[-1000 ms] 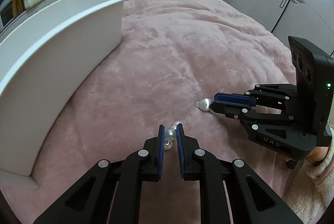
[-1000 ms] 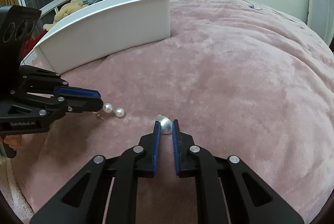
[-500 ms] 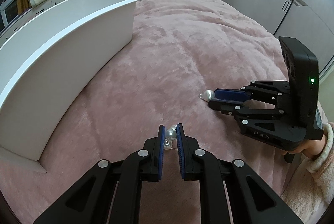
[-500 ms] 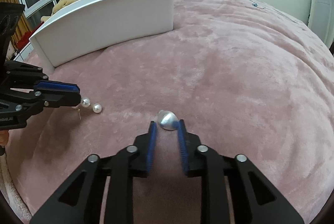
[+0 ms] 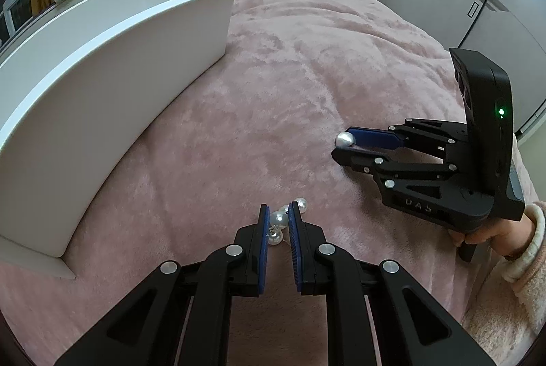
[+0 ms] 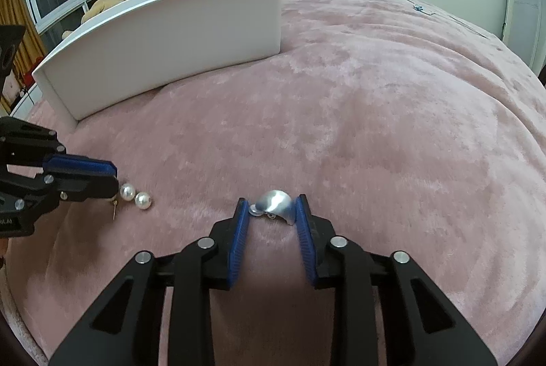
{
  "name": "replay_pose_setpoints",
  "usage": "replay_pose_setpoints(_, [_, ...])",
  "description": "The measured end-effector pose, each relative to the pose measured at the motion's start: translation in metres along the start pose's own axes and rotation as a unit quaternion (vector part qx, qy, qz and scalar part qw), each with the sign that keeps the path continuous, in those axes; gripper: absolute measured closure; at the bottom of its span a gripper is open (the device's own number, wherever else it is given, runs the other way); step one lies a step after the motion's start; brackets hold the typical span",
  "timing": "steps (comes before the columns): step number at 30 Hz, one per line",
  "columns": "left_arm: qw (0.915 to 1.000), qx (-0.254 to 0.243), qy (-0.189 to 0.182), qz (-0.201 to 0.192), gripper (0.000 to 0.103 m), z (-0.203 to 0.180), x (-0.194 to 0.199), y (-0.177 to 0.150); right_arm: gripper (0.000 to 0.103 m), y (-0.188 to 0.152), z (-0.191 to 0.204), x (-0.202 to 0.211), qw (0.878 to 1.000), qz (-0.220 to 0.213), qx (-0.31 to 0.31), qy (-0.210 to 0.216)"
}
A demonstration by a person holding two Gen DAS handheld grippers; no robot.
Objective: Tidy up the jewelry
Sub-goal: 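Lift the pearl strand with the left tool while the right tool lifts the shell charm, then carry the pearl strand with the left tool while the right tool carries the shell charm over the box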
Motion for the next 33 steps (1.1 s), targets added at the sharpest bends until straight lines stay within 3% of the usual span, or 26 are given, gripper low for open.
replay_pose_setpoints(8, [0.9998,0.012,-0.008,-0.012,0.087,0.000,0.008,0.003,0.075,0.006,0.001,0.013,1.000,-0.013,-0.013,0.005])
replay_pose_setpoints(15, [0.9994,0.008,-0.006,-0.034,0.087,0.000,0.032,0.008,0.075,0.023,0.014,0.039,0.999,-0.031,0.012,-0.002])
replay_pose_setpoints(24, [0.9950,-0.002,0.007,-0.100,0.087,0.010,0.099,0.045,0.075,0.087,0.047,0.111,0.993,-0.100,0.066,-0.021])
replay_pose_setpoints(33, [0.9891,-0.006,0.032,-0.144,0.087,0.033,0.156,0.077,0.075,0.142,0.082,0.141,0.985,-0.136,0.105,-0.029])
Point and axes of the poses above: each gripper's, at about its wrist camera, not at the fingertips, and x roughly against the way its jaws point, z to its left, y to its top, the point moved 7 cm from there along -x, roughly the way its jaws point, and after that the axes turned 1 degree about -y, right-handed, at the moved point
